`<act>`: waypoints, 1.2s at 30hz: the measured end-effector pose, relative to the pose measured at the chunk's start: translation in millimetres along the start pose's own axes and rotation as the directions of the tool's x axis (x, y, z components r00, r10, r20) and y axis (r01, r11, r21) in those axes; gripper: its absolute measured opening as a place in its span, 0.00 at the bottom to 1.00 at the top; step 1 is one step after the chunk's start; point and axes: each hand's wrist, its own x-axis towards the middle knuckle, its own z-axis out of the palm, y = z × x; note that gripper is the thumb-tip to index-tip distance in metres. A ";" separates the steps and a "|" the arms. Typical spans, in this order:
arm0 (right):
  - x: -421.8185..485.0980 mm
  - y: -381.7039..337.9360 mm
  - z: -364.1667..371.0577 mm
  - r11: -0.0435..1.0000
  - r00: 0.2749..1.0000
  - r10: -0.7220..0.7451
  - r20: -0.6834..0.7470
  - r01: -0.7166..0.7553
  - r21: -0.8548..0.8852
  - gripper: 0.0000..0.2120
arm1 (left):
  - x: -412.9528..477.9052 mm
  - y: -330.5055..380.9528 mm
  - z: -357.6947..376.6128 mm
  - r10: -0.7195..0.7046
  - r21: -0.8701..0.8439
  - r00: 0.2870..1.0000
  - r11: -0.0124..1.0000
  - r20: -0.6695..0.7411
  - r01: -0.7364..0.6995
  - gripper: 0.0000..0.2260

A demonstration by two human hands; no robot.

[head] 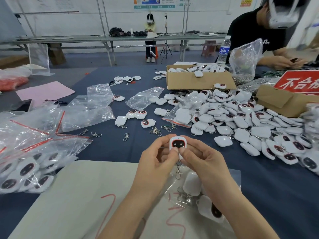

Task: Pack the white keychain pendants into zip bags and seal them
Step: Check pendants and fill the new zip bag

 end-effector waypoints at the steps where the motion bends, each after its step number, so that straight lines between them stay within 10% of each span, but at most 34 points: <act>1: 0.3 0.1 0.1 1.000 1.000 0.006 0.005 -0.006 -0.002 0.15 | 0.2 -0.3 1.2 -0.001 0.003 1.000 1.000 -0.009 0.001 0.11; 18: 2.1 4.8 1.8 0.995 0.983 -0.001 -0.185 -0.018 -0.098 0.20 | -3.6 -7.5 7.2 0.085 0.101 0.996 0.991 -0.009 -0.084 0.09; 23: 3.2 2.9 0.6 0.983 0.986 0.071 -0.151 -0.044 0.176 0.12 | -3.6 -7.8 11.8 0.091 0.043 0.993 0.995 -0.070 -0.088 0.11; 36: -2.8 -1.2 5.1 0.977 0.992 -0.125 0.008 0.122 0.176 0.05 | -2.7 -9.3 0.2 0.453 0.527 0.889 0.772 -0.061 -0.357 0.04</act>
